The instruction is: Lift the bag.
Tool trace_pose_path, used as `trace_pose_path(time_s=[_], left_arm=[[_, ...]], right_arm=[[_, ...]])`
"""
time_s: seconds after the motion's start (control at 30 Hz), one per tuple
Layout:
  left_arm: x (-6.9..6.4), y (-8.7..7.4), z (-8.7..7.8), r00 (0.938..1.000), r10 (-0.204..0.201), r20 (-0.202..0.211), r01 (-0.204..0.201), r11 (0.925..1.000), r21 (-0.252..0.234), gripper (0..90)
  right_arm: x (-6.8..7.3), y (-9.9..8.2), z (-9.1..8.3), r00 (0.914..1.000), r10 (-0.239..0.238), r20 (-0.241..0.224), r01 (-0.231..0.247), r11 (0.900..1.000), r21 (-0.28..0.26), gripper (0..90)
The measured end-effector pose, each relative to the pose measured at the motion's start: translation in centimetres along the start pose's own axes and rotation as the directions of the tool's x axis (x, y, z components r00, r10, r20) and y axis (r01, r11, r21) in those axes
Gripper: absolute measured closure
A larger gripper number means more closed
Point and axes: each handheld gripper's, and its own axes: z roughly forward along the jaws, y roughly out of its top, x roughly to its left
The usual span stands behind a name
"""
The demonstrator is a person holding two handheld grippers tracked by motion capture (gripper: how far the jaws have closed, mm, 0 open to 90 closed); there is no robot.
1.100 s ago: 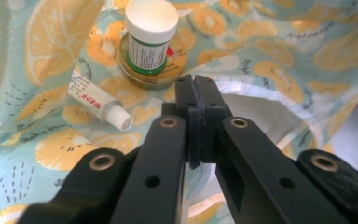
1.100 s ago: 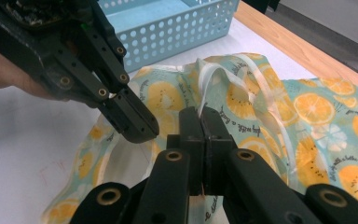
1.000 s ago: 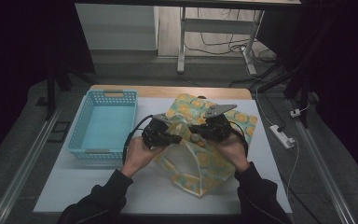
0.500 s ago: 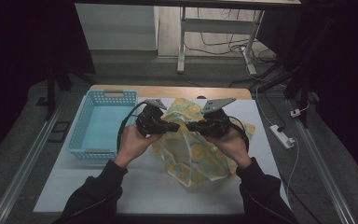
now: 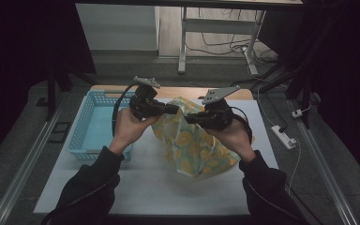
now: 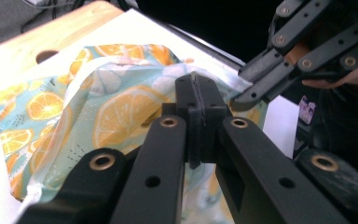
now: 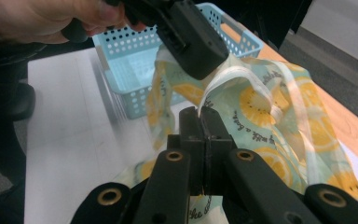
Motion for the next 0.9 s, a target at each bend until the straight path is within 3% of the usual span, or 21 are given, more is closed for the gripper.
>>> trace_pose_path(time_s=[0.33,0.9], left_arm=[[-0.1,3.3,-2.4,1.0,0.002,0.005,-0.002,0.9985,-0.055,89.7],[-1.4,8.3,-5.7,0.998,0.04,-0.048,-0.046,0.9908,-0.127,89.7]], right_arm=[[-0.1,2.8,-1.4,0.9999,-0.016,-0.003,0.016,0.9989,-0.043,90.0],[-0.4,7.8,-4.6,0.9978,-0.047,0.046,0.053,0.99,-0.131,90.0]])
